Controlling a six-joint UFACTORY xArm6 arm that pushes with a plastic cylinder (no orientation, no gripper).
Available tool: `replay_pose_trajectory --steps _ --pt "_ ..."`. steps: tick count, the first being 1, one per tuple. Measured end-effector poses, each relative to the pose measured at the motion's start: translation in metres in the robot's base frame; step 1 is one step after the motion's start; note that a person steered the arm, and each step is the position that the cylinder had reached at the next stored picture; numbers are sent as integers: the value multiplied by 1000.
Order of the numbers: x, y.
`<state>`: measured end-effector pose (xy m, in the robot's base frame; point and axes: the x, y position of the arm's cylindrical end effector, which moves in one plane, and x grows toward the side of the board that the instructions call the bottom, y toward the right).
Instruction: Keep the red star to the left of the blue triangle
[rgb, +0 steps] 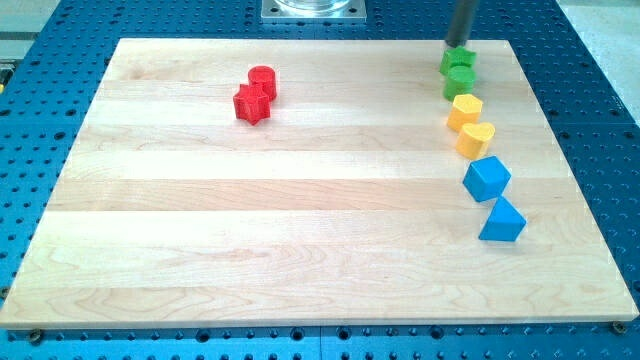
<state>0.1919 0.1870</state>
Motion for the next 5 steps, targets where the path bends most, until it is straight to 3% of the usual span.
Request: replay_pose_trajectory --steps 3,4,5 --pt "0 -270" --pt "0 -292" --pt "9 -274"
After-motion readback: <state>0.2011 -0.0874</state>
